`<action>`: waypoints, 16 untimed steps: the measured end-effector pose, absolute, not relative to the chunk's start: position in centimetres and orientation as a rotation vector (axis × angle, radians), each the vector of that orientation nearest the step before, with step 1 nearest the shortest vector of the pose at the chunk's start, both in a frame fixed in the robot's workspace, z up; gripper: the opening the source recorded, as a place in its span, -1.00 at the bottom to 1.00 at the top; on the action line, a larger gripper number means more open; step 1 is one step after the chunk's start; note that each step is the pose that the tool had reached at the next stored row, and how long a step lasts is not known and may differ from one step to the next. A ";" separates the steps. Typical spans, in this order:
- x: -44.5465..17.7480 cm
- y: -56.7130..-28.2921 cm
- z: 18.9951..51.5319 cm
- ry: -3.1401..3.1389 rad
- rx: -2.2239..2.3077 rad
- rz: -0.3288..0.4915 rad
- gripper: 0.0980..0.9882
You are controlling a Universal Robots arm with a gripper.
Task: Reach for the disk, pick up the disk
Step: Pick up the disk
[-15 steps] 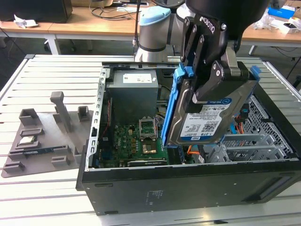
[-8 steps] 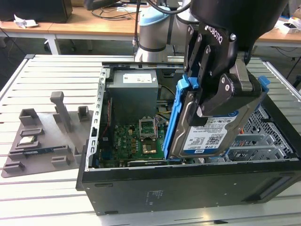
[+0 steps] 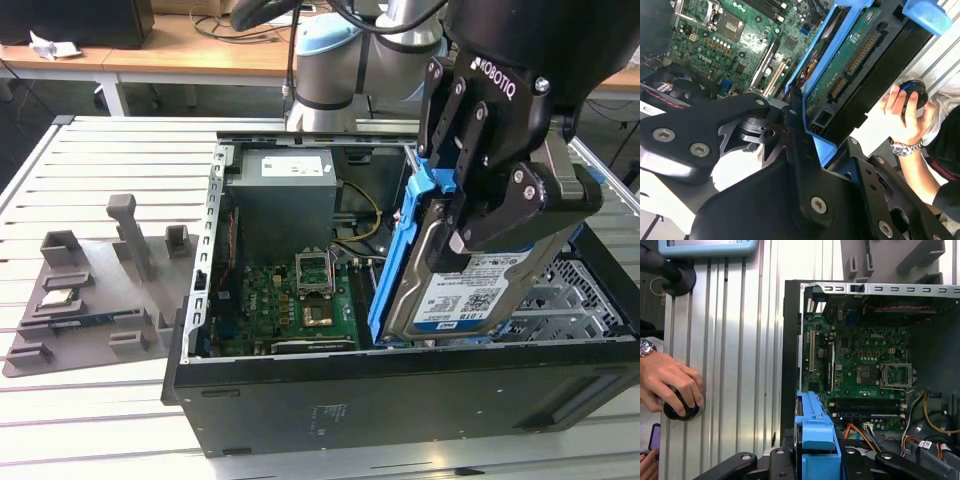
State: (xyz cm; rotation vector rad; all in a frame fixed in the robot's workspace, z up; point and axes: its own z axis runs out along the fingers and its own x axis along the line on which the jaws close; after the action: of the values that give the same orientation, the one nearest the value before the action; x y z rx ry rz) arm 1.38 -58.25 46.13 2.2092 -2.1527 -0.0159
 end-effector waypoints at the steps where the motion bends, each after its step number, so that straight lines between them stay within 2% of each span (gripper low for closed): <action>1: 1.6 -58.2 46.1 -2.153 2.209 -0.016 -0.38; 16: 3.8 -58.2 46.1 -2.153 2.209 -0.016 -0.38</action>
State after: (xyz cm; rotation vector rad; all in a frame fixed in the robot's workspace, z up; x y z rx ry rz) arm 3.79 -58.21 46.06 2.2090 -2.1528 -0.0158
